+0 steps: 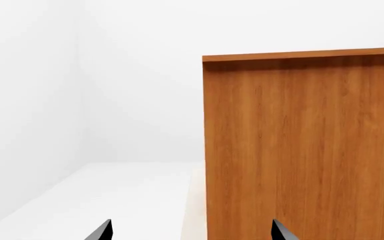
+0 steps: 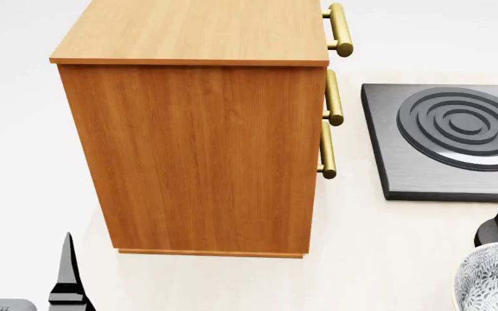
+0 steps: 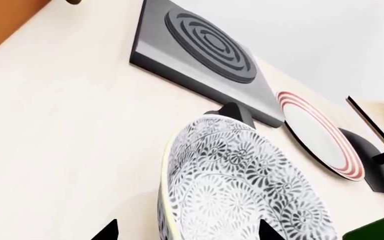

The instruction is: Put the bowl on the top of the cabinet.

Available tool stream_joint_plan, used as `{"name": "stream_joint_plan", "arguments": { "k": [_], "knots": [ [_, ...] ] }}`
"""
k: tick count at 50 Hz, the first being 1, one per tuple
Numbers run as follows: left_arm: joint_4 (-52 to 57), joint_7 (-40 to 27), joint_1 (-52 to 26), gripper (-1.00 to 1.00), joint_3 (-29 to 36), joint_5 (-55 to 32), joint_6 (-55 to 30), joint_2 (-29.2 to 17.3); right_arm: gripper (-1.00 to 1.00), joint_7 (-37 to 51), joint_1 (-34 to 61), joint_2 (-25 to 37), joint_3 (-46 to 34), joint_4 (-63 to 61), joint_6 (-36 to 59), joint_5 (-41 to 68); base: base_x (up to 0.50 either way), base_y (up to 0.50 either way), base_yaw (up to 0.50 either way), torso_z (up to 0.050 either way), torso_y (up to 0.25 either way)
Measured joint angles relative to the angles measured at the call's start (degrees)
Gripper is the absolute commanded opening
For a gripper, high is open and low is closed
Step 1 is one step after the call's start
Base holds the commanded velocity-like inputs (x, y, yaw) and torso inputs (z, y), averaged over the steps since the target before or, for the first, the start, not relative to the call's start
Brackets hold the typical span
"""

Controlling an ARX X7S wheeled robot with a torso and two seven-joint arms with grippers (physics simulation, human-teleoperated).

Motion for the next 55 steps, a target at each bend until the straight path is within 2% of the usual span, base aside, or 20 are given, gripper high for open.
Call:
{"name": "stream_joint_plan", "arguments": {
  "k": [55],
  "knots": [
    [0.0, -0.7, -0.1, 1.0, 0.4, -0.5, 0.4, -0.6, 1.0, -0.7, 0.6, -0.8, -1.0, 2.6, -1.0, -1.0, 0.0, 0.0, 0.0, 0.0, 0.0]
  ]
}}
